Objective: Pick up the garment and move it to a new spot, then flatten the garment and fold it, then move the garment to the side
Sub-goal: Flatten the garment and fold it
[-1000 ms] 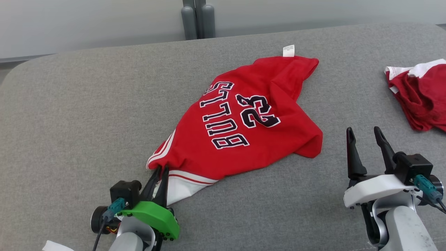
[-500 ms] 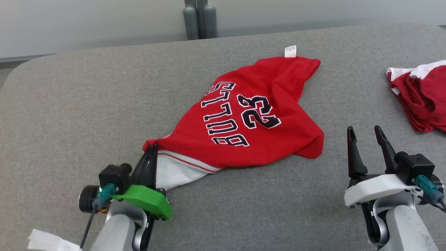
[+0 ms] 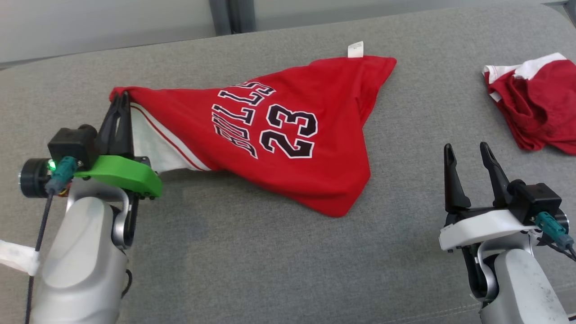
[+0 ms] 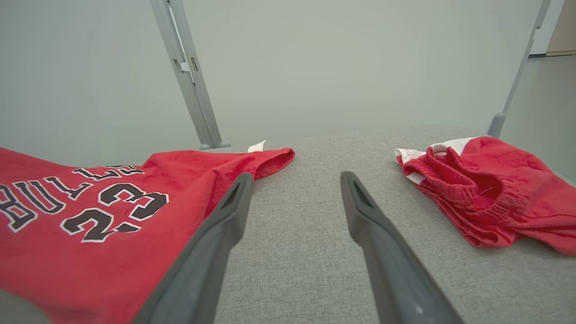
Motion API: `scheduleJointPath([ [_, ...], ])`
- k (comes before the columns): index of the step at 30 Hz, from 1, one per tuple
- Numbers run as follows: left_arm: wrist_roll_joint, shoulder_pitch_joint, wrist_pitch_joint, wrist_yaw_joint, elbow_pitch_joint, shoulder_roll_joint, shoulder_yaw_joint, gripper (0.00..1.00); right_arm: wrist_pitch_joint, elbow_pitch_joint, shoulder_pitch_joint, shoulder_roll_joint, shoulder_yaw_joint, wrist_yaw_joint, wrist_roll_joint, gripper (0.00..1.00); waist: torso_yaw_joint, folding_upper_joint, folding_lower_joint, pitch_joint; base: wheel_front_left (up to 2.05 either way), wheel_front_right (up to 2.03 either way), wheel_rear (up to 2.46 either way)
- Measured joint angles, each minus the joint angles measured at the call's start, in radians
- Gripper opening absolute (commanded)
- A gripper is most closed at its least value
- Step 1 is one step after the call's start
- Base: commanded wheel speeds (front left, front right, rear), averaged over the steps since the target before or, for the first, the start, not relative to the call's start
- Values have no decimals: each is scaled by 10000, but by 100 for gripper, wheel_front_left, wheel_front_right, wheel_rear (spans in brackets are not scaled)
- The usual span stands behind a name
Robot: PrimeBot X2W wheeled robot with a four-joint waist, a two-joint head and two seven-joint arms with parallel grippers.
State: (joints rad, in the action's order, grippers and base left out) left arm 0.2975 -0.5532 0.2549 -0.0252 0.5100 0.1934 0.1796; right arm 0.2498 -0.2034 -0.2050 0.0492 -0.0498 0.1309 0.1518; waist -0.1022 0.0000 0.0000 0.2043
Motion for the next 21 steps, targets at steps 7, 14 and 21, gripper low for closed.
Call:
scheduleJointPath([
  [7, 10, -1165, 13, 259, 1801, 832, -614, 0, 86, 128, -354, 8, 142, 0, 146, 100, -728, 0, 0, 759, 0, 0, 0],
  [14, 186, -1839, 29, 456, 3058, 1515, -1127, 0, 115, 136, -453, 6, 228, 0, 226, 100, -1315, 0, 0, 1333, 0, 0, 0],
  [21, 226, -1948, 35, 531, 3829, 1582, -1175, 32, 117, 105, -455, 6, 407, 0, 247, 100, -1442, 0, 1, 1373, 0, 0, 0],
])
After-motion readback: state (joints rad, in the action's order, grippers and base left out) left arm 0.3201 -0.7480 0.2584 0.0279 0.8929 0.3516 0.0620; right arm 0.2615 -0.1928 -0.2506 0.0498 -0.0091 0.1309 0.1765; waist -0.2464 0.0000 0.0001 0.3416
